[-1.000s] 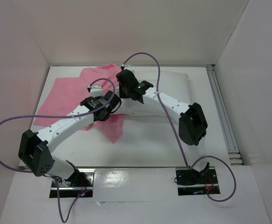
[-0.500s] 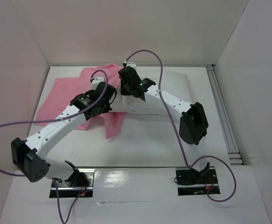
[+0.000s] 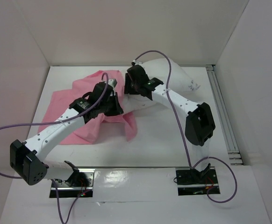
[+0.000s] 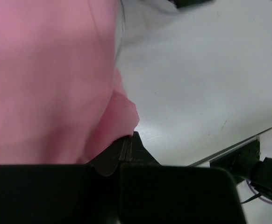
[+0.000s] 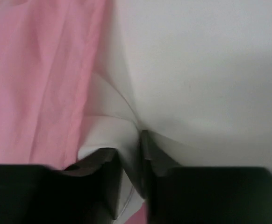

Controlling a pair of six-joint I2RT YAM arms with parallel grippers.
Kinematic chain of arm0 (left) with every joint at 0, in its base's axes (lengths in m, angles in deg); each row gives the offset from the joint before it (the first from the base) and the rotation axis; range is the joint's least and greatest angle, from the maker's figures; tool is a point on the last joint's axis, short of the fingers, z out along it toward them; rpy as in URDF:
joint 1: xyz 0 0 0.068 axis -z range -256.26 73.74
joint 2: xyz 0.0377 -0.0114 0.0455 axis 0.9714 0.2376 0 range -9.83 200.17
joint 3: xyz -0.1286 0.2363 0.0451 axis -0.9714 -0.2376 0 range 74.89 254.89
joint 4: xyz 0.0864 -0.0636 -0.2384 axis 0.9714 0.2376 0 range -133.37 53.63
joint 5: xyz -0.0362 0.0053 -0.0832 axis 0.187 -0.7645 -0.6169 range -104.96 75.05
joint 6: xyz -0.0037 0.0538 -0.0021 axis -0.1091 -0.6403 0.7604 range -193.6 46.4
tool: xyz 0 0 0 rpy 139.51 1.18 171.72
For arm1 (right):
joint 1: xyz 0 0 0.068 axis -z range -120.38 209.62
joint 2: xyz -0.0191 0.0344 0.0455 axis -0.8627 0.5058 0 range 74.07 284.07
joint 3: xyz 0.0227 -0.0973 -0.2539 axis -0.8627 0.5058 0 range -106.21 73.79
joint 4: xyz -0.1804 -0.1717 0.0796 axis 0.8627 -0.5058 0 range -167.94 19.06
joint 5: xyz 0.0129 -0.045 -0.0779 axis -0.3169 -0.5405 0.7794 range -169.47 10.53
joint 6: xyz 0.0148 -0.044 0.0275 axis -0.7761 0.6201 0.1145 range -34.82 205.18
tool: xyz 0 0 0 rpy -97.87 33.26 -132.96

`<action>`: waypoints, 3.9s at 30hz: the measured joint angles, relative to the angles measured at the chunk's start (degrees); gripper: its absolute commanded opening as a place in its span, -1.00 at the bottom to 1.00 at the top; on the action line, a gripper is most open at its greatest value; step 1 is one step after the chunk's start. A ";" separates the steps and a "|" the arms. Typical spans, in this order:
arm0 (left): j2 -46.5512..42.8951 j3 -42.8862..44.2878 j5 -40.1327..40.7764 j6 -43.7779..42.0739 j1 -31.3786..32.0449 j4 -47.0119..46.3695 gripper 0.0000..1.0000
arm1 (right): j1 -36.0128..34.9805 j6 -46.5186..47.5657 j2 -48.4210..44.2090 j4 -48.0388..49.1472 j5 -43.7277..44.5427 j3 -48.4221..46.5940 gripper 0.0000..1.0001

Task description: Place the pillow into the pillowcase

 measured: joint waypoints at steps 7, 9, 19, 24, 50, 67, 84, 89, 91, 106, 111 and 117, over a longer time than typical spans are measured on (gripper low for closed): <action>0.17 0.52 -1.25 0.37 -3.52 -0.02 -1.00 | 4.15 2.16 -12.13 -3.82 2.45 5.35 1.00; 0.61 0.92 -1.42 0.90 -3.87 0.28 -1.00 | 10.40 2.64 -16.11 -4.57 3.10 5.75 1.00; 6.73 8.17 -1.88 1.25 -5.51 3.39 -1.00 | 42.27 4.83 -5.40 -6.01 -3.82 6.27 0.89; 12.52 14.99 -3.15 0.74 -6.19 5.81 -1.00 | 43.23 7.19 4.17 -4.63 -16.15 6.80 -1.00; 20.06 14.73 -4.98 -0.70 2.89 8.68 -1.00 | 11.08 -4.39 -42.66 -2.67 -6.16 47.91 -1.00; 14.82 37.68 13.55 -2.14 2.82 23.47 0.37 | 5.27 -2.54 -47.93 -13.09 -2.75 39.32 1.00; 35.01 43.36 39.32 -1.49 -9.29 35.12 0.35 | 31.56 0.04 -35.60 -4.74 -21.64 37.35 1.00; 35.01 43.50 40.63 -1.55 -11.61 35.39 -0.15 | 32.26 0.07 -31.65 -2.08 -26.29 39.28 1.00; 35.01 43.52 40.30 -1.77 -12.39 35.12 -0.71 | 32.26 0.02 -30.75 0.15 -28.15 40.39 1.00; 38.99 65.26 8.52 -12.04 -0.81 29.73 -1.00 | 27.30 -6.19 -25.46 13.81 -36.15 32.52 -1.00; 34.91 65.96 -5.99 -10.34 4.74 22.73 -1.00 | 27.17 -5.57 -33.11 16.24 -29.18 26.60 -1.00; 35.15 60.57 -17.14 -8.04 2.80 26.47 -1.00 | 21.24 -7.61 -46.10 25.16 -24.15 43.47 -1.00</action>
